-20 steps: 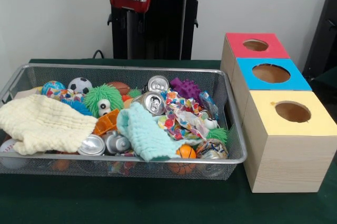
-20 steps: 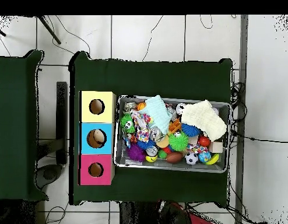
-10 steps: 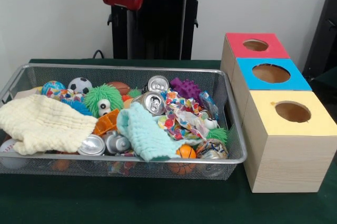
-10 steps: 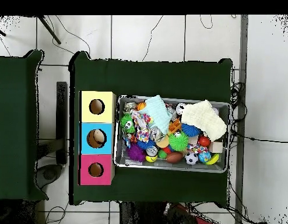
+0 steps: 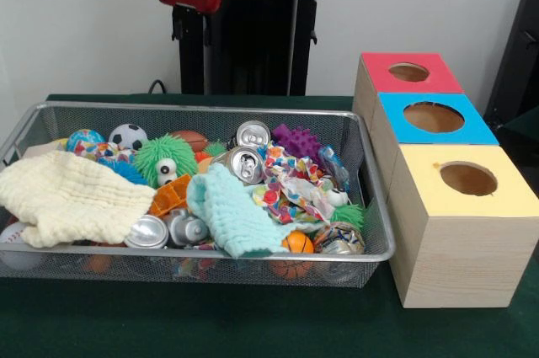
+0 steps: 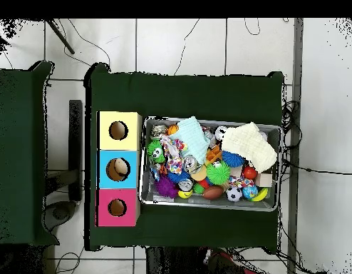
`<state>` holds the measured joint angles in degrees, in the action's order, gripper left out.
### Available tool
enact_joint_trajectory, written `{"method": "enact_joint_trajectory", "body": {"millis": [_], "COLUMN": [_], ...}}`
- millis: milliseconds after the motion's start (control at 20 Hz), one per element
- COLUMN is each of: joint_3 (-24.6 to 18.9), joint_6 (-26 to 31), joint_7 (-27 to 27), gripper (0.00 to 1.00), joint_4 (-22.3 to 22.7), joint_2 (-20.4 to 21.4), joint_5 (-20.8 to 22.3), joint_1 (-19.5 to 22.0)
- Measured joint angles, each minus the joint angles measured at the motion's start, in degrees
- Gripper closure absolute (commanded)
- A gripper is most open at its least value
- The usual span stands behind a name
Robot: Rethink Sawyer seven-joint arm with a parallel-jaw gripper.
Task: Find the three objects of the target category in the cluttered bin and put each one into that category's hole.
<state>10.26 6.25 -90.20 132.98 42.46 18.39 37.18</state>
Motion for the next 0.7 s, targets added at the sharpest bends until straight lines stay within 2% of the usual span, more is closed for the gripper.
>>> {"method": "enact_joint_trajectory", "body": {"millis": [250, 700], "joint_3": [0.00, -0.12], "joint_6": [0.00, -0.19], "joint_7": [0.00, 0.00], "gripper": [0.00, 0.00], "joint_4": [-0.01, -0.02], "joint_2": [-0.45, -4.10], "joint_5": [0.00, -0.02], "joint_1": [-0.39, -2.16]}}
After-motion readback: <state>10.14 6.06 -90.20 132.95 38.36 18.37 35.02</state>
